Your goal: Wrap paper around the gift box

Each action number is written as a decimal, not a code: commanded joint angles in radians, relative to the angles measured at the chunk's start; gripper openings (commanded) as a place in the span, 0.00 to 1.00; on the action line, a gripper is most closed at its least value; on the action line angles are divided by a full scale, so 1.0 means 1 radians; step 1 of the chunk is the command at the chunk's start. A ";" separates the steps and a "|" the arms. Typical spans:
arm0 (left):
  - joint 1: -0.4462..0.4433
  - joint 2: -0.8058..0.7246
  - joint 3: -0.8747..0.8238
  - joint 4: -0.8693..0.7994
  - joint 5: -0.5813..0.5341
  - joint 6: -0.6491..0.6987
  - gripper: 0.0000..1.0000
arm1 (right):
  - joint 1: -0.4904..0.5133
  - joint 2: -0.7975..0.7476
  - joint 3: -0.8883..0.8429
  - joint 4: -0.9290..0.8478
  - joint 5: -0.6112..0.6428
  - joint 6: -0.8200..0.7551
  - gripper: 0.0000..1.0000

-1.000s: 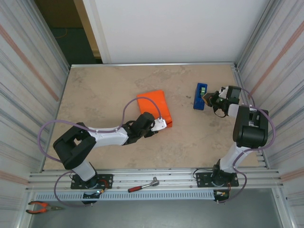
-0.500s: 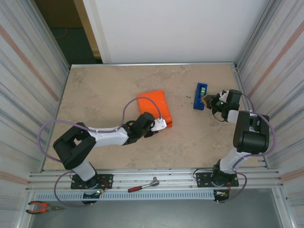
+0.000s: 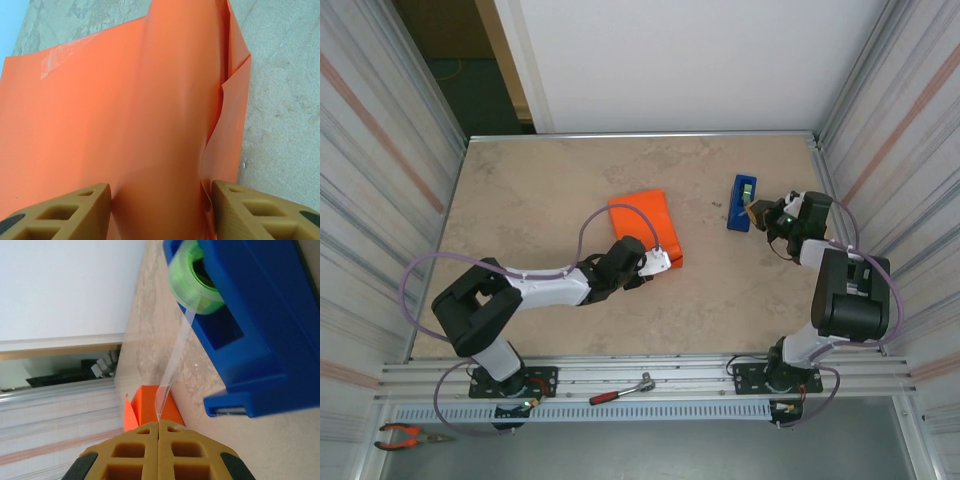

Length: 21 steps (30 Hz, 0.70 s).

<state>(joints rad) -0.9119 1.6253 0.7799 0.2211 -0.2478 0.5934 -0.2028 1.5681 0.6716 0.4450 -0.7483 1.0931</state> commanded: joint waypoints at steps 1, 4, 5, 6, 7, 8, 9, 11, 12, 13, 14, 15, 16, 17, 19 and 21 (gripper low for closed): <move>-0.007 0.029 0.008 -0.065 0.013 -0.024 0.54 | 0.015 -0.056 -0.041 0.015 -0.008 0.031 0.00; -0.006 0.028 0.008 -0.065 0.012 -0.025 0.54 | 0.017 -0.071 -0.074 0.015 0.011 0.039 0.00; -0.006 0.028 0.006 -0.065 0.013 -0.025 0.54 | 0.018 -0.077 -0.086 0.015 0.017 0.040 0.00; -0.006 0.028 0.007 -0.065 0.014 -0.025 0.54 | 0.017 -0.080 -0.096 0.015 0.022 0.041 0.00; -0.006 0.028 0.007 -0.065 0.014 -0.024 0.54 | 0.018 -0.084 -0.102 0.017 0.024 0.043 0.00; -0.008 0.030 0.008 -0.065 0.013 -0.024 0.54 | 0.019 -0.086 -0.114 0.018 0.027 0.043 0.00; -0.008 0.030 0.007 -0.065 0.013 -0.025 0.53 | 0.018 -0.089 -0.121 0.018 0.031 0.044 0.00; -0.008 0.031 0.008 -0.066 0.013 -0.026 0.54 | 0.018 -0.095 -0.133 0.017 0.036 0.045 0.00; -0.007 0.030 0.008 -0.066 0.013 -0.027 0.54 | 0.018 -0.096 -0.136 0.017 0.039 0.044 0.00; -0.008 0.031 0.007 -0.066 0.015 -0.027 0.54 | 0.019 -0.096 -0.139 0.017 0.040 0.044 0.00; -0.008 0.031 0.008 -0.066 0.013 -0.027 0.54 | 0.019 -0.094 -0.143 0.019 0.038 0.044 0.00; -0.009 0.032 0.007 -0.066 0.015 -0.028 0.54 | 0.019 -0.093 -0.147 0.022 0.039 0.046 0.00; -0.009 0.033 0.008 -0.066 0.015 -0.027 0.53 | 0.019 -0.091 -0.150 0.023 0.039 0.047 0.00; -0.010 0.033 0.008 -0.066 0.014 -0.026 0.53 | 0.019 -0.092 -0.153 0.028 0.040 0.047 0.00; -0.010 0.034 0.009 -0.066 0.013 -0.026 0.53 | 0.019 -0.087 -0.163 0.036 0.040 0.050 0.00; -0.010 0.034 0.009 -0.068 0.014 -0.027 0.53 | 0.019 -0.084 -0.169 0.042 0.040 0.051 0.00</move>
<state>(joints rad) -0.9161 1.6272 0.7826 0.2169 -0.2508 0.5880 -0.1909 1.5036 0.5232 0.4877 -0.6846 1.1229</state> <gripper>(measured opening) 0.536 0.042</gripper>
